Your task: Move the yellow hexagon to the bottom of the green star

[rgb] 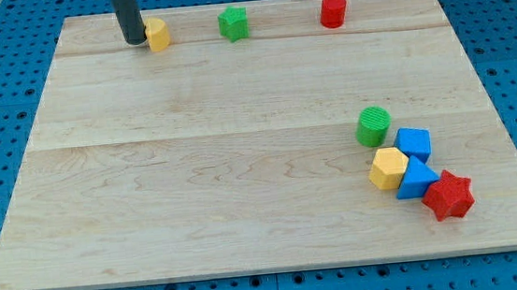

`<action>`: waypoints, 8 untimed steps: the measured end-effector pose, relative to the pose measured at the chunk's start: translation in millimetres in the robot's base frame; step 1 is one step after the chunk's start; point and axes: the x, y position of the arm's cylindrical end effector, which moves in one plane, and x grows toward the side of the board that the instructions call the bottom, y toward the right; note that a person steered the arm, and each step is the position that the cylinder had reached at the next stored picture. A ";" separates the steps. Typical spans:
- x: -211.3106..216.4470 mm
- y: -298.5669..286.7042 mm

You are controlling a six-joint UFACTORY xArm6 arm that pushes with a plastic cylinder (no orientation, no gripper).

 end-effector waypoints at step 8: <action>338.2 161.6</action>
